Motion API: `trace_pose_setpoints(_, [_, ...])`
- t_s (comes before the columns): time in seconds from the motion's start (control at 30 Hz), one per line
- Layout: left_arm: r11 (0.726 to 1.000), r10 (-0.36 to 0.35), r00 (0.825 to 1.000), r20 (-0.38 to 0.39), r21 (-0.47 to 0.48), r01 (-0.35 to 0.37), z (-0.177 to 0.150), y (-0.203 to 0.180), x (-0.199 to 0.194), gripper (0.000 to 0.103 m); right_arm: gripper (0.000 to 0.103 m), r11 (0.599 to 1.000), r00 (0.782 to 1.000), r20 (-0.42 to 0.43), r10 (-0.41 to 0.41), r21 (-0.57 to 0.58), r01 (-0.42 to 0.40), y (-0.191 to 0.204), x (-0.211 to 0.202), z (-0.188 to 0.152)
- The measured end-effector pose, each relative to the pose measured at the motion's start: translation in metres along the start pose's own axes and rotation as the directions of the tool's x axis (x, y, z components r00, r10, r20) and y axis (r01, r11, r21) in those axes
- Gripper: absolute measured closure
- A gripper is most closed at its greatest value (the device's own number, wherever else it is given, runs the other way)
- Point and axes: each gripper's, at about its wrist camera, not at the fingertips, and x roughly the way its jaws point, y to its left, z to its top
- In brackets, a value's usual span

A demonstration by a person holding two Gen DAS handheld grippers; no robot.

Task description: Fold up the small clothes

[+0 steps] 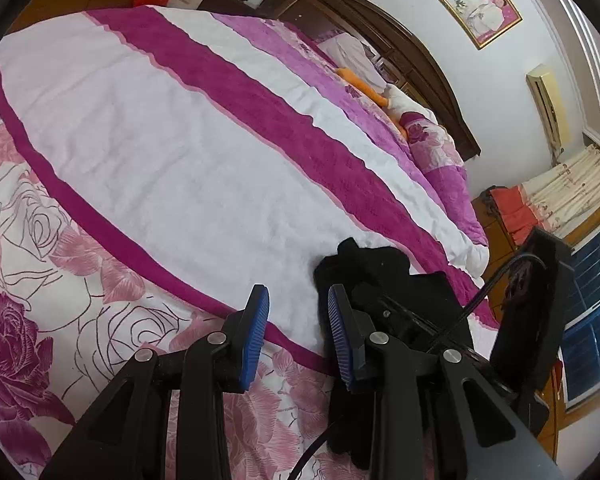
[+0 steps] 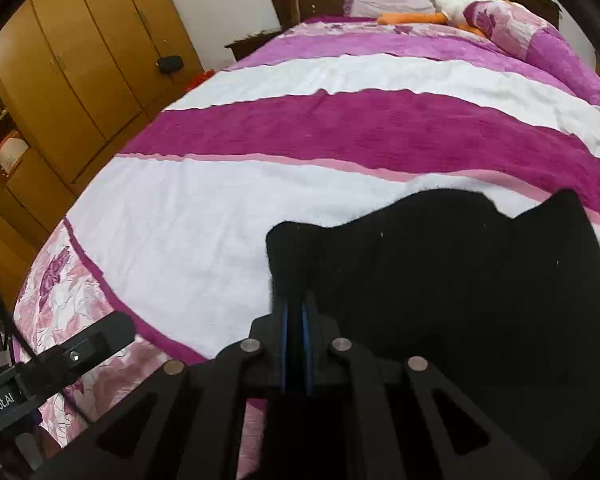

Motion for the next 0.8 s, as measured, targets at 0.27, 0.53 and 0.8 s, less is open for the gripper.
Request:
trace_pose_setpoints(0.27, [1.000,-0.007,1.000,-0.011,0.003,0.008,-0.001,-0.002,0.003,0.091,0.097,1.000,1.000,0.022,-0.022,0.016,0.021,-0.005,-0.018,-0.018])
trace_pose_setpoints(0.53, [0.999,-0.023,1.000,-0.011,0.048,0.023,-0.005,-0.015,0.007,0.091,0.086,0.997,0.999,0.033,0.039,0.058,-0.041,-0.020,-0.025,-0.010])
trace_pose_setpoints(0.8, [0.966,-0.142,0.988,0.066,0.227,0.124,-0.013,-0.067,-0.010,0.090,0.049,0.988,0.960,0.250,0.122,0.067,-0.143,-0.076,-0.144,-0.023])
